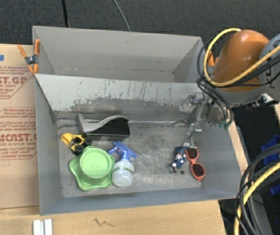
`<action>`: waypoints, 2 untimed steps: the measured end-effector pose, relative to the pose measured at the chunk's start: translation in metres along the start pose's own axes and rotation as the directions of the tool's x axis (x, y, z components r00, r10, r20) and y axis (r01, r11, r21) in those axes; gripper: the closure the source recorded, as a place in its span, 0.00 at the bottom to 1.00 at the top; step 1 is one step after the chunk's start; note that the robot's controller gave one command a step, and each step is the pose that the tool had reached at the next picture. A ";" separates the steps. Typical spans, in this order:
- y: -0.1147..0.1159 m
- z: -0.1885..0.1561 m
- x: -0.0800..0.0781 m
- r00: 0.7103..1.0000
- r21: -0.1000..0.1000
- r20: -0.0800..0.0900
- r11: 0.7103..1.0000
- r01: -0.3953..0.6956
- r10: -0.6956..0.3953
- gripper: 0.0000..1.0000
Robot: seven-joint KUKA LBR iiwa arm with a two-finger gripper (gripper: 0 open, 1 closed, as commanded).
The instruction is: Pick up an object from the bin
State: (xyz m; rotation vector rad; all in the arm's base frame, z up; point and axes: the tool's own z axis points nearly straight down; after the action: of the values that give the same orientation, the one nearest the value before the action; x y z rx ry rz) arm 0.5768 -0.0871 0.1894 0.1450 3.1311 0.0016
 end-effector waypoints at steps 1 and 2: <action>-0.020 0.028 0.000 0.999 0.001 -0.006 0.999 0.037 -0.037 0.00; -0.022 0.031 0.022 0.948 -0.001 -0.006 0.948 0.320 -0.320 0.00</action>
Offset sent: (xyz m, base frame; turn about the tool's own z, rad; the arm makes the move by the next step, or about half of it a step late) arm -0.0574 -0.0112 -0.0294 -0.0728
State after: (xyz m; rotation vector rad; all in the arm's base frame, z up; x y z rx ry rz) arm 0.5532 -0.1070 0.1577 -0.3647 3.1189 -0.0005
